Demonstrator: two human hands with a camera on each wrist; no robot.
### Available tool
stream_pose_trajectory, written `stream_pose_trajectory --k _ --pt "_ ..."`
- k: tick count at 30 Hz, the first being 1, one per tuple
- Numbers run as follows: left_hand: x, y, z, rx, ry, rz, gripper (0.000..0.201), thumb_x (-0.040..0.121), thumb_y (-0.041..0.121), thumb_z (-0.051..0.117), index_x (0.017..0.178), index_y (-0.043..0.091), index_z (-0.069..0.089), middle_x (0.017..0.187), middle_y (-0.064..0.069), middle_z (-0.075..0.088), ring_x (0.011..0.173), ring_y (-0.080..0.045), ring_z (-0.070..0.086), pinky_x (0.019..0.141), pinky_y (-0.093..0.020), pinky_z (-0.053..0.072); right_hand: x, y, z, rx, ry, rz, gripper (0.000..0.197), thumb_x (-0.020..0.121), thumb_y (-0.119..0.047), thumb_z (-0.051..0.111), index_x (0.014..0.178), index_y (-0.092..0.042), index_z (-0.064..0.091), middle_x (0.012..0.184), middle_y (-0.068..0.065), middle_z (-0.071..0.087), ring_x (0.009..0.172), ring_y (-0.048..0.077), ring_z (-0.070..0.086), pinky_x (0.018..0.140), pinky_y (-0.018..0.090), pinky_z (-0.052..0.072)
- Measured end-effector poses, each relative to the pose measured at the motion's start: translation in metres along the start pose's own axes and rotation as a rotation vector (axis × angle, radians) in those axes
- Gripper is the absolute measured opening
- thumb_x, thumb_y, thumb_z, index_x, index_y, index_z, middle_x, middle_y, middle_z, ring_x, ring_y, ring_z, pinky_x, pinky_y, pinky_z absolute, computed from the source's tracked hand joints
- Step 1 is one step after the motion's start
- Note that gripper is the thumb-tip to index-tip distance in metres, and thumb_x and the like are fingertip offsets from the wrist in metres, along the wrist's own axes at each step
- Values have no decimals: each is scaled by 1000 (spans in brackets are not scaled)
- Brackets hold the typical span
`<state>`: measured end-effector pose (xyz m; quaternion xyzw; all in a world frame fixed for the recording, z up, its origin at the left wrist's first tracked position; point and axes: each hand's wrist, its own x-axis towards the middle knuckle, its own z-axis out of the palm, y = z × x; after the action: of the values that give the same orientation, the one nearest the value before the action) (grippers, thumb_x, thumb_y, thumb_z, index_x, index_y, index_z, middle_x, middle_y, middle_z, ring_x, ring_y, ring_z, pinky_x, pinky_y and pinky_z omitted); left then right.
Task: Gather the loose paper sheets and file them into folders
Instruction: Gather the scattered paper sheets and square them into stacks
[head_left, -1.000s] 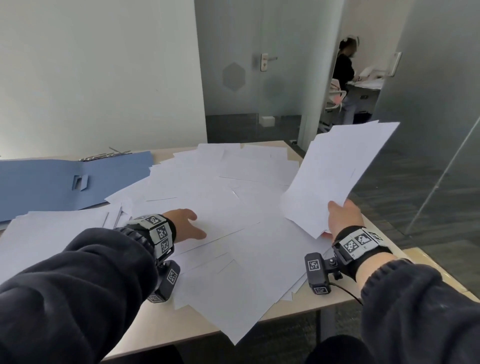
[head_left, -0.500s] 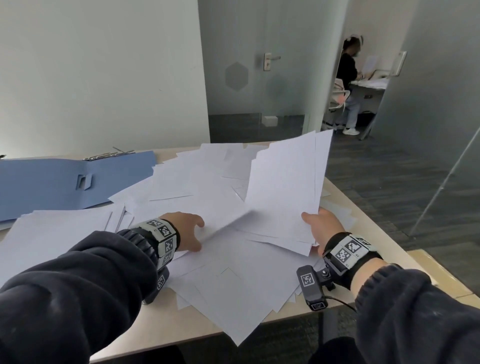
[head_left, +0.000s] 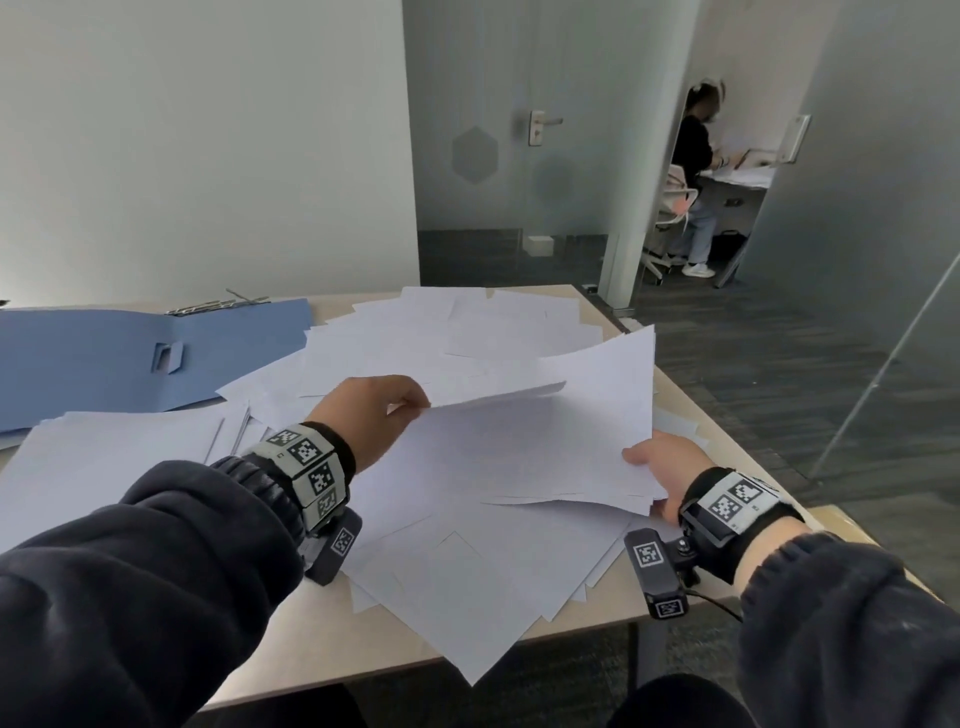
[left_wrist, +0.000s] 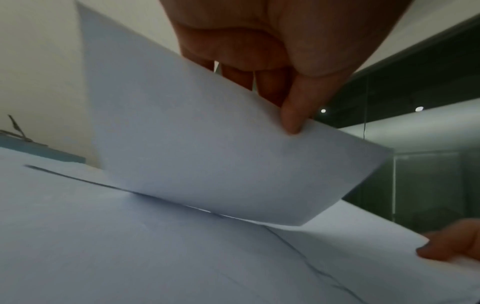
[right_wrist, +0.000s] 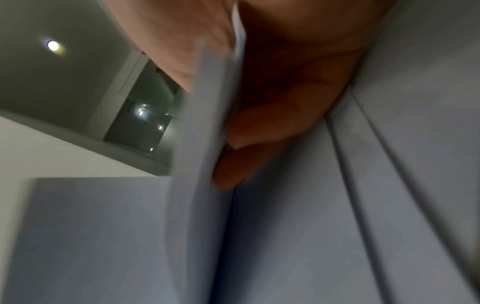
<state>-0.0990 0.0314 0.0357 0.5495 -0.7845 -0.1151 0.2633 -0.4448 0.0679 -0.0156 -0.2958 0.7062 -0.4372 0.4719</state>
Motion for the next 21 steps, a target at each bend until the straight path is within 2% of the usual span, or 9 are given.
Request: stream_pose_trajectory --k 4,7,10,12,15,17,18,19,21 --pt "0 -8 12 70 -48 169 26 93 29 65 77 49 59 106 39 58 112 3 52 101 -35 31 -6 5 -12 73 -74 53 25 86 -2 64 109 -5 70 112 25 68 107 46 65 98 59 50" --pt "2 -12 19 191 -138 109 20 93 33 64 77 46 62 122 34 53 124 -2 40 102 -38 28 -2 13 -22 -30 -120 81 40 58 -16 80 97 -10 73 110 22 68 97 43 65 94 59 52" --pt "6 -12 22 179 -189 64 27 90 27 66 71 46 61 118 24 58 113 -9 50 103 -36 39 0 19 -29 -29 -137 110 51 47 -20 80 94 -5 68 95 23 66 88 41 64 97 65 47" --pt "7 -4 23 129 -225 59 31 89 21 66 69 44 62 110 16 64 98 -7 57 97 -32 46 -3 19 -28 33 -163 128 61 55 -29 80 108 -2 67 103 24 67 97 43 65 103 66 40" --pt "6 7 29 102 -260 50 25 90 19 66 72 36 68 109 15 66 99 -4 59 96 -26 45 1 18 -25 80 -285 99 62 78 -53 72 121 -10 70 123 17 70 118 39 64 112 54 38" --pt "3 12 35 66 -298 39 24 89 19 67 73 37 67 110 17 67 100 -1 59 95 -21 43 0 17 -22 -77 -336 41 77 65 -64 82 121 -13 70 121 14 71 118 36 65 112 52 41" --pt "3 13 37 28 -317 25 26 88 18 68 75 41 66 111 18 67 100 0 59 95 -20 42 0 18 -21 -185 -352 3 82 60 -62 88 121 -11 69 119 14 72 116 35 66 110 54 44" --pt "4 13 40 -19 -319 5 29 86 16 69 78 44 66 111 18 68 100 0 60 96 -20 43 0 18 -19 -266 -370 -29 74 63 -52 90 120 -8 69 116 14 73 112 36 68 107 54 46" --pt "5 10 42 -95 -272 -58 33 84 15 71 96 45 65 114 17 65 101 -2 60 93 -22 46 0 16 -18 -362 -339 -106 37 79 -24 83 110 -6 71 110 15 75 108 37 69 104 54 49"
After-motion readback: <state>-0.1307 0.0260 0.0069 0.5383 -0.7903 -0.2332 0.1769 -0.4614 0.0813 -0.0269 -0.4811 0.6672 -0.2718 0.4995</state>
